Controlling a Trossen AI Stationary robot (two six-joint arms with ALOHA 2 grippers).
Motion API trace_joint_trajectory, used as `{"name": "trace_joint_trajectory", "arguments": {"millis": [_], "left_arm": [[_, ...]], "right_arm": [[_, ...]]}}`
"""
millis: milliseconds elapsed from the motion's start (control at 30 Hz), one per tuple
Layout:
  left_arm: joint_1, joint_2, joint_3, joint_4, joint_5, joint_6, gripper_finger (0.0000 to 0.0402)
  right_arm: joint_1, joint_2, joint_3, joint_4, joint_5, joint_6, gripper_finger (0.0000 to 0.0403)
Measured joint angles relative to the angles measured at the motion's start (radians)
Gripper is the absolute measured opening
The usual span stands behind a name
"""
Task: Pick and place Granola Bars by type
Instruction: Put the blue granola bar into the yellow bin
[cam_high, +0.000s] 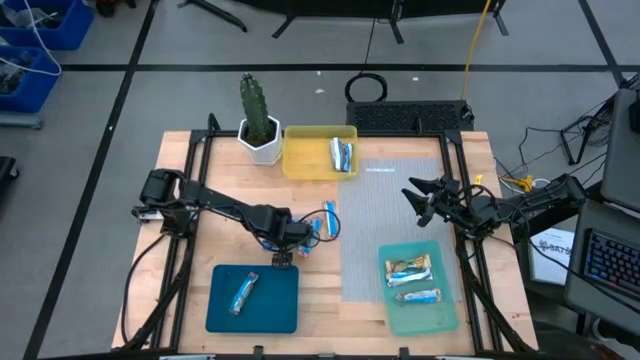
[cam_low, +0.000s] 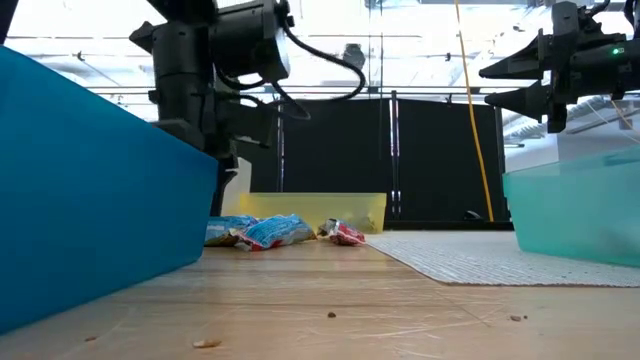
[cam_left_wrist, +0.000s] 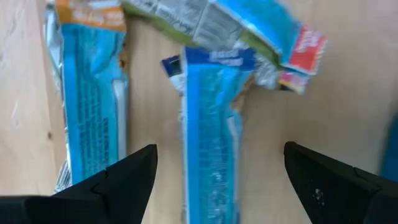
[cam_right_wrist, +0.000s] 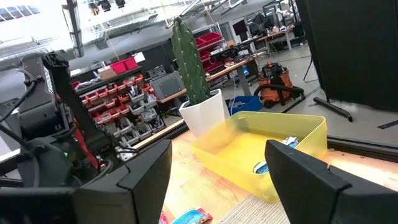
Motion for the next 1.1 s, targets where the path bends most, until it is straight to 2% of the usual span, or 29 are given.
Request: {"name": "trace_joint_trajectory", "arguments": {"millis": [633, 1100], "left_arm": [[0.003, -0.001, -0.021, 0.058, -0.001, 0.002, 0.0343], [0.003, -0.001, -0.021, 0.065, 0.021, -0.017, 0.0156]], "right_arm": [[0.0, 0.0, 0.0, 0.0, 0.0, 0.0, 0.0251], [0.0, 0.0, 0.0, 0.0, 0.0, 0.0, 0.0251]]}}
